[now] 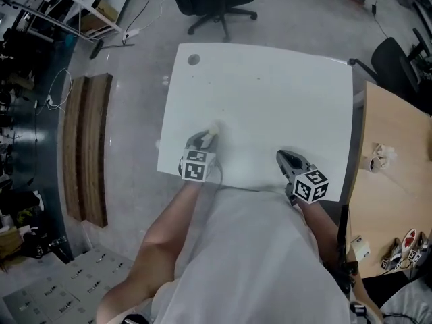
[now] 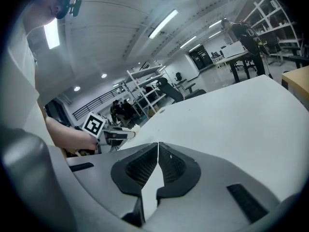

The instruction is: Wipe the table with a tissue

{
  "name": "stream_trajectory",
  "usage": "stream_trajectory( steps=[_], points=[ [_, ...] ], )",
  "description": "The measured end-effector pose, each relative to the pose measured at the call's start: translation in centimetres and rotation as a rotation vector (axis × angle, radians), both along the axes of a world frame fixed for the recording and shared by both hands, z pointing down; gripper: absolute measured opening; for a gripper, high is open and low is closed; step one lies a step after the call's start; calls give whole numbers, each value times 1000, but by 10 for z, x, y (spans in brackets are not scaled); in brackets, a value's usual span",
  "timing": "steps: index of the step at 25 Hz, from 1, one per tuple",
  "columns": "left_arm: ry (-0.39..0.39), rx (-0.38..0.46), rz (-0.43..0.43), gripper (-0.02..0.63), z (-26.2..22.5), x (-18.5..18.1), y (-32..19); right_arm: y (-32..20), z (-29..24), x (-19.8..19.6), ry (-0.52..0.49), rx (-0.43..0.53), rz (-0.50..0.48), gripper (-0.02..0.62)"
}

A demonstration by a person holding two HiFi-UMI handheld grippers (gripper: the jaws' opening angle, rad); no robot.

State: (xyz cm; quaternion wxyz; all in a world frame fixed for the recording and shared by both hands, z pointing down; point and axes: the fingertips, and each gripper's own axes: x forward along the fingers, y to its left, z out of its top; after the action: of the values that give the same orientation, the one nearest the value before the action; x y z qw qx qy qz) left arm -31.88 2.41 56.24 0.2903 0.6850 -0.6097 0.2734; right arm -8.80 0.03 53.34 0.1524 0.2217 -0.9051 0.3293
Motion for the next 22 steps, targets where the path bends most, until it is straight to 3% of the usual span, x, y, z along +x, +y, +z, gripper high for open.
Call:
stream_trajectory(
  steps=[5,10,12,22],
  points=[
    [53,-16,36,107,15,-18,-16,3,3,-13,38,-1,29,17],
    [235,-23,-1,109,23,-31,-43,4,5,-31,56,-7,62,17],
    [260,-34,-4,109,25,-35,-53,8,7,-38,59,-12,68,17],
    [17,-156,274,107,55,-37,-85,9,9,-47,74,-27,159,17]
  ],
)
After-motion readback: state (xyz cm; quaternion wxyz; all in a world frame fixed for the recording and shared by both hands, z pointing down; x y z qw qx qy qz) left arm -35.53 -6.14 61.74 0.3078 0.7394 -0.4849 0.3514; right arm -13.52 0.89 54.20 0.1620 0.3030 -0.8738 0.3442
